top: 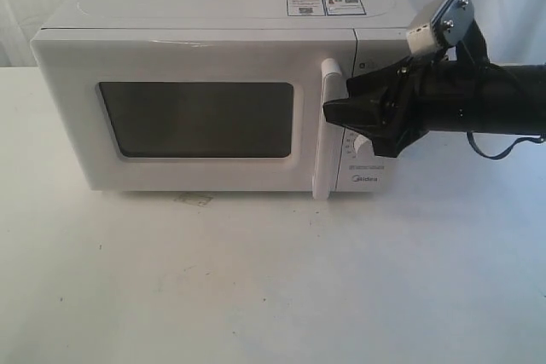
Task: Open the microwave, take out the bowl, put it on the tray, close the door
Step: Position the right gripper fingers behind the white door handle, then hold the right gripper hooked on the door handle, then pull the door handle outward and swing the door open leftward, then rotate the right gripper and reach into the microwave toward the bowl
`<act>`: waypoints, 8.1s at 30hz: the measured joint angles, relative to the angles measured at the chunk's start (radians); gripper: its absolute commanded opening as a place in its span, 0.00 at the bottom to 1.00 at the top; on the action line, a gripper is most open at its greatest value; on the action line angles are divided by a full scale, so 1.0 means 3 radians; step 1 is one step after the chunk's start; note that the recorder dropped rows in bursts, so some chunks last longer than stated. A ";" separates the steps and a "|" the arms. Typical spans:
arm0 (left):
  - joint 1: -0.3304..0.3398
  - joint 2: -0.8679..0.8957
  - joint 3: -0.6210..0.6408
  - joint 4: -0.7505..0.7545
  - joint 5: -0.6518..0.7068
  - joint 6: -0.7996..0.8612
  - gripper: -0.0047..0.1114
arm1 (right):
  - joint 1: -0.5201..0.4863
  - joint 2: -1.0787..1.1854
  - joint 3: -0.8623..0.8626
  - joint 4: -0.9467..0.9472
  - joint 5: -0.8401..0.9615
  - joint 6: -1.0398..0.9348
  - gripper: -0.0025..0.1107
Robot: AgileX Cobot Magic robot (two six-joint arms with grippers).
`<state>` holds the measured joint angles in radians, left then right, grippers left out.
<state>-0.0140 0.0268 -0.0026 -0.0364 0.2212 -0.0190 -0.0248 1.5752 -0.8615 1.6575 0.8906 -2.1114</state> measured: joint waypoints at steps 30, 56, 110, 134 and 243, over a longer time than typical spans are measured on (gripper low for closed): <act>0.0000 0.0000 0.0000 0.0000 0.0000 0.0000 0.04 | 0.0291 0.0231 -0.0198 -0.0095 -0.0187 0.0012 0.22; 0.0000 0.0000 0.0000 0.0000 0.0000 0.0000 0.04 | 0.0307 0.0231 -0.0211 -0.0109 -0.0241 0.0046 0.02; 0.0000 0.0000 0.0000 0.0000 0.0000 0.0000 0.04 | 0.0289 0.0309 -0.0413 -0.0987 0.0153 0.0346 0.04; 0.0000 0.0000 0.0000 0.0000 0.0000 0.0000 0.04 | 0.0288 -0.0312 -0.0365 -0.2564 -0.0388 0.2286 0.36; 0.0000 0.0000 0.0000 0.0000 0.0000 0.0000 0.04 | 0.2653 0.0599 -0.0579 -0.2903 -0.3334 0.1250 0.02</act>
<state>-0.0140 0.0268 -0.0026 -0.0364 0.2212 -0.0190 0.7710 1.7549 -1.0353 0.7865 -0.1096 -1.7365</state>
